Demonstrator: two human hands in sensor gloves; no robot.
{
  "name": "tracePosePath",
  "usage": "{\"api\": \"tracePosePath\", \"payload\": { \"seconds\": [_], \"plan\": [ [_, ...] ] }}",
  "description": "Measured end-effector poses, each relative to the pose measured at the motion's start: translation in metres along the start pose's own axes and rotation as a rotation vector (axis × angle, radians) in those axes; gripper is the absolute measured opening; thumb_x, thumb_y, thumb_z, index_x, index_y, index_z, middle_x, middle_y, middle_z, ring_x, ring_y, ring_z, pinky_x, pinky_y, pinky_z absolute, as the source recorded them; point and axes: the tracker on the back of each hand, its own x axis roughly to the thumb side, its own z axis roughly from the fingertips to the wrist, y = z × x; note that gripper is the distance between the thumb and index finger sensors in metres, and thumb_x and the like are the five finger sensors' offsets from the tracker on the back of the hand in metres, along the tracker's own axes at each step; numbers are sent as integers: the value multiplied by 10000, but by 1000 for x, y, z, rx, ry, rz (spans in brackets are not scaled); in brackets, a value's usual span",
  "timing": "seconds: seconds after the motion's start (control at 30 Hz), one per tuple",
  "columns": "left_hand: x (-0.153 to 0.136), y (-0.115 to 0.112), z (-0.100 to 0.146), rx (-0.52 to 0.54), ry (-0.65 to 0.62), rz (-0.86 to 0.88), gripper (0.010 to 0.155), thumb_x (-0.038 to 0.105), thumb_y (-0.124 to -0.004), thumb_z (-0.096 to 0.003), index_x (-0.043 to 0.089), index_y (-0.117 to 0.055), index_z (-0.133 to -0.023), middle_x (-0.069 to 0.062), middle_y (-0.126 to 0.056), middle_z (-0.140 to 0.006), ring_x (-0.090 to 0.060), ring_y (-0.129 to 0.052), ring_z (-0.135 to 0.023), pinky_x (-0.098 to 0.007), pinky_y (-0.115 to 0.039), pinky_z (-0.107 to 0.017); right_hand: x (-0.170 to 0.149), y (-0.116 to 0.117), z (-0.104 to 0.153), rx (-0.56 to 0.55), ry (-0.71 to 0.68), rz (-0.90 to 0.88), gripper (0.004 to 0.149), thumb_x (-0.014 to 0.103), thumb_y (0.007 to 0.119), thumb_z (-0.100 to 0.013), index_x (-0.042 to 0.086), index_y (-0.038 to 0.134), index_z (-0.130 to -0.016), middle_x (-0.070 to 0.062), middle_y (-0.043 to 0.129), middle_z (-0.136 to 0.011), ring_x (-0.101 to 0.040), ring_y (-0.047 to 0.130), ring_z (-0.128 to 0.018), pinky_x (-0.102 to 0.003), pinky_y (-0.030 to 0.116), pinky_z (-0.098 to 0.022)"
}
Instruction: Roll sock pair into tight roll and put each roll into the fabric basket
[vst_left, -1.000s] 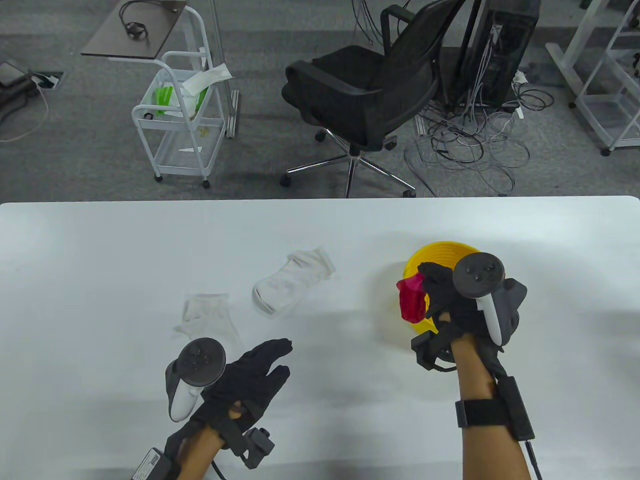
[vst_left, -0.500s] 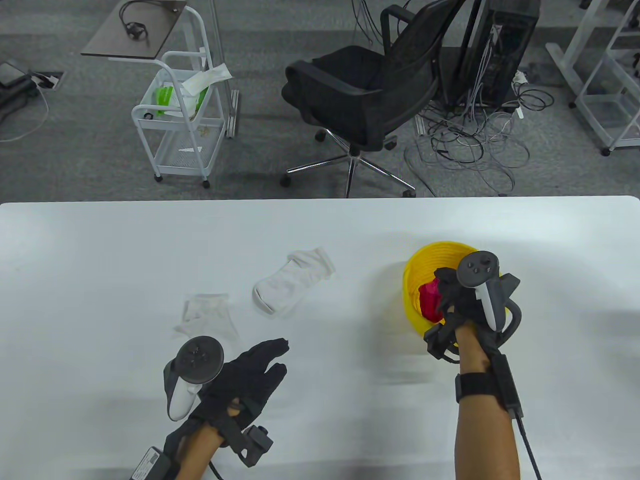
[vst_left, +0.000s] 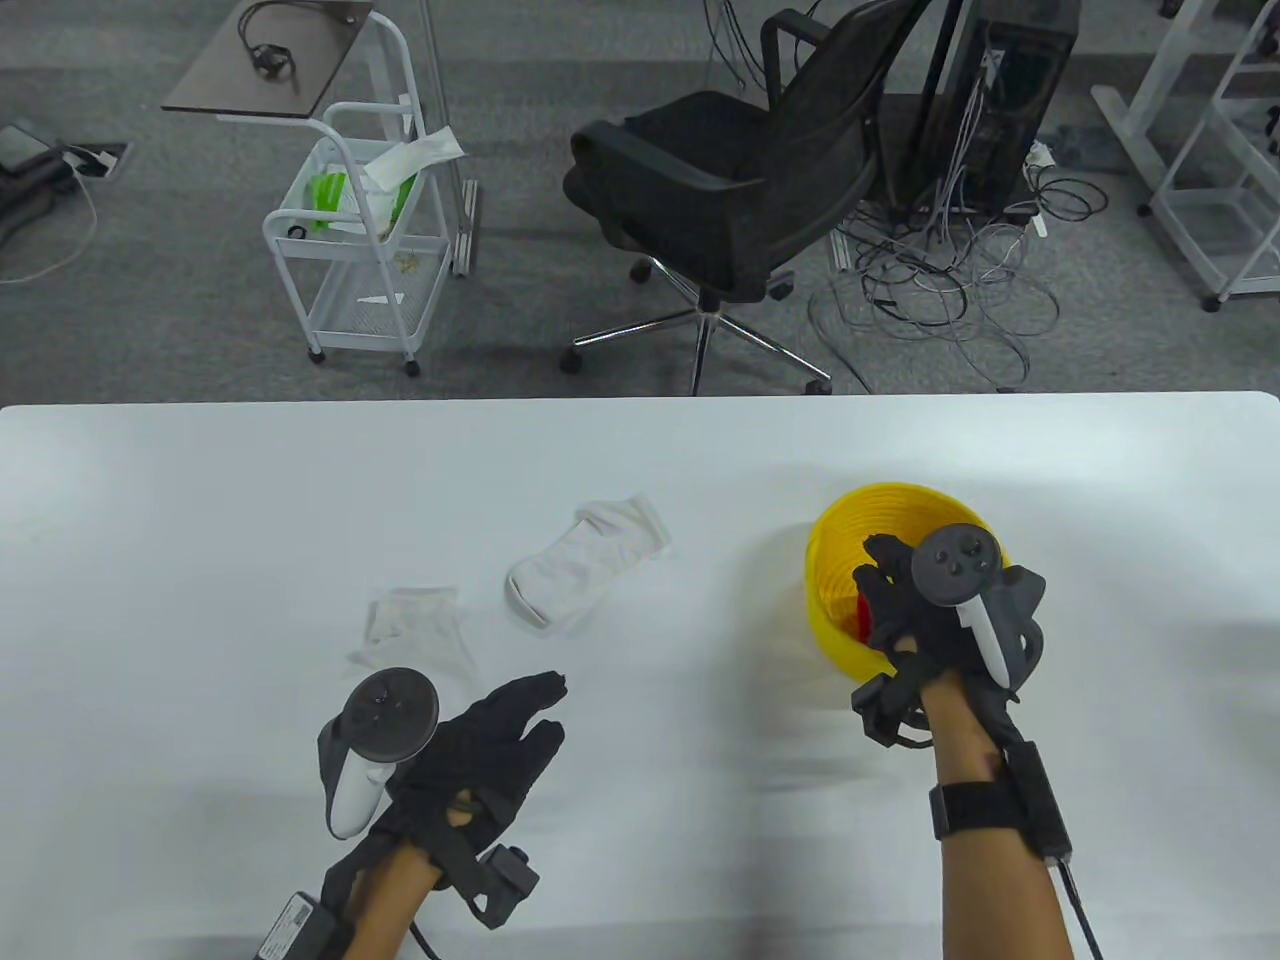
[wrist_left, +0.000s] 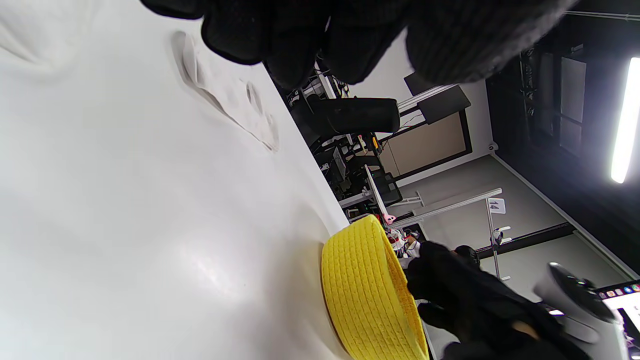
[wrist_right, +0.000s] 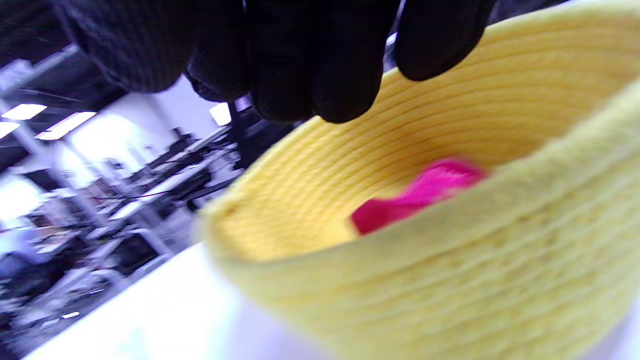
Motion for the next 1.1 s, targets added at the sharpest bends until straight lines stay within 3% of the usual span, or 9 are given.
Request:
{"api": "tracePosePath", "payload": {
  "seconds": [0.27, 0.47, 0.63, 0.83, 1.0, 1.1],
  "plan": [
    [-1, 0, 1, 5, 15, -38, 671, 518, -757, -398, 267, -660, -1013, -72, -604, -1116, -360, -563, -1041, -540, -436, -732, 46, 10, 60, 135, -230, -183, 696, 616, 740, -393, 339, 605, -1016, -8, 657, -1107, -328, 685, -1032, -609, 584, -702],
    [-2, 1, 2, 35, 26, -67, 697, 546, -762, -390, 287, -636, -1024, -60, -552, -1140, -352, -521, -1061, -536, -409, -740, 71, 52, 101, 329, -321, -239, 835, 689, 694, -394, 338, 388, -1087, -27, 473, -1179, -387, 539, -1088, -646, 524, -709],
    [-5, 3, 1, 37, 46, -88, 725, 573, -758, -386, 332, -570, -1043, -32, -482, -1164, -339, -481, -1075, -533, -378, -747, 76, 80, 115, 395, -344, -210, 894, 730, 667, -385, 340, 289, -1094, -38, 379, -1199, -410, 452, -1108, -658, 497, -713],
    [-14, 17, -2, 97, 93, -87, 758, 552, -747, -391, 276, -505, -1055, -5, -366, -1184, -323, -385, -1103, -539, -315, -756, 61, 109, 116, 523, -332, -189, 959, 779, 625, -376, 352, 127, -1075, -50, 218, -1207, -442, 313, -1119, -686, 428, -717],
    [-27, 51, -7, 205, 154, -90, 722, 509, -727, -408, 263, -510, -1052, -7, -378, -1181, -321, -395, -1102, -530, -340, -763, 54, 108, 111, 500, -308, -168, 973, 790, 610, -376, 334, 95, -1064, -55, 206, -1202, -442, 300, -1116, -681, 427, -716],
    [-44, 80, -10, 322, 202, -122, 697, 482, -725, -413, 259, -533, -1044, -12, -409, -1173, -320, -432, -1089, -518, -387, -757, 56, 106, 113, 515, -306, -231, 966, 780, 616, -381, 327, 109, -1067, -60, 224, -1200, -445, 308, -1112, -677, 431, -715]
  ]
}}
